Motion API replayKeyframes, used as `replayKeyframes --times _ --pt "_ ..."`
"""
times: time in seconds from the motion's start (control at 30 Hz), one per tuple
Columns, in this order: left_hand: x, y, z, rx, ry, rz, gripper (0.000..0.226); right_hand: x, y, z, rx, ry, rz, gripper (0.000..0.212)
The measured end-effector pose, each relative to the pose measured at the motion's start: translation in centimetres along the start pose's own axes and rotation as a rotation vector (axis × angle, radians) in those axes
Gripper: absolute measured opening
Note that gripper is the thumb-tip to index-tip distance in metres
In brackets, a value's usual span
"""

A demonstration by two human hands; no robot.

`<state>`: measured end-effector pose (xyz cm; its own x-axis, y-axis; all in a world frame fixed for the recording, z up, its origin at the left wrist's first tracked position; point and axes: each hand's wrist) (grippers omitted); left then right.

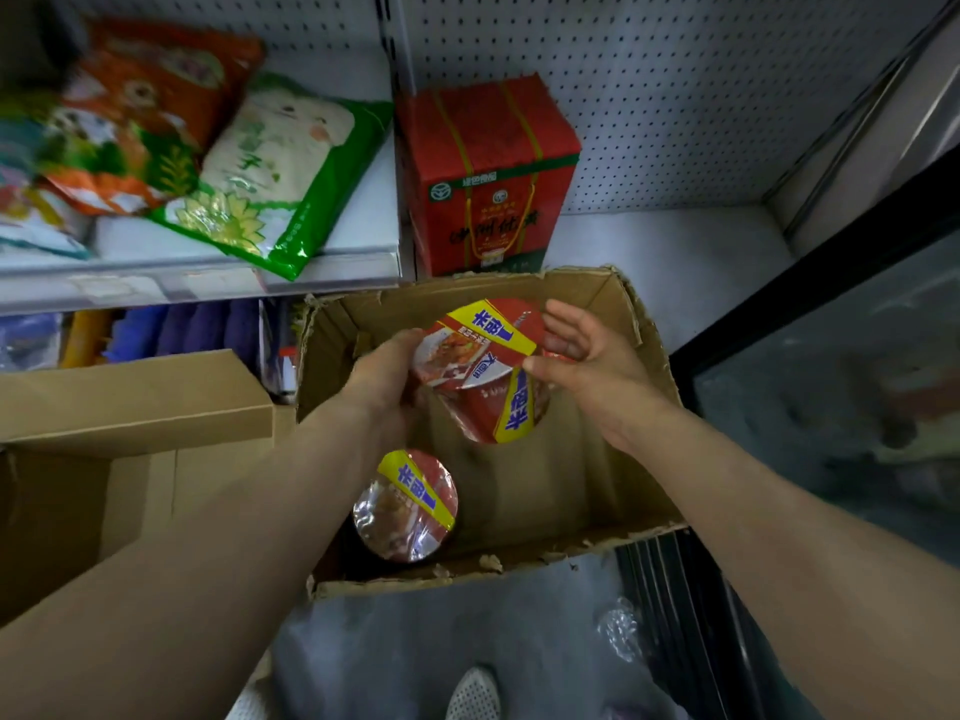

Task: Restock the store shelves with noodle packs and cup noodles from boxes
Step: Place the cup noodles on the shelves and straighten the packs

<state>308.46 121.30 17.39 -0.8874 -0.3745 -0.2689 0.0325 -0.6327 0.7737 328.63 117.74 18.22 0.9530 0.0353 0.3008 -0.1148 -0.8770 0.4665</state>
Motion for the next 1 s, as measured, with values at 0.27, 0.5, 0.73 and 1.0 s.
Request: replayKeyframes --times 0.27,0.5,0.73,1.0 --pt "0.4 4.9 5.9 -0.163 -0.051 -0.124 0.044 -0.5 2.6 -7.3 0.082 -0.075 0.109 0.064" --pt "1.0 10.3 11.3 -0.208 -0.079 -0.278 0.067 -2.3 3.7 -14.4 0.144 -0.18 0.125 0.047" --pt "3.0 14.5 16.1 -0.331 -0.048 -0.384 0.056 -5.1 4.6 -21.8 0.245 -0.126 0.084 0.065" --pt "8.2 15.9 19.7 -0.34 0.191 -0.229 0.064 -8.6 5.6 -25.1 0.333 -0.174 -0.123 0.075"
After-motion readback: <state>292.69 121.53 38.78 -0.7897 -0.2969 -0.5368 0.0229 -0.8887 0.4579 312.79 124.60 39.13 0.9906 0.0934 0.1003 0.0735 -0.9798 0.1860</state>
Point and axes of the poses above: each hand's wrist, its own y-axis away from the middle knuckle, its own x-axis out of the back of the hand, z = x × y, and after that the axes turned 13 degrees about y, right-handed
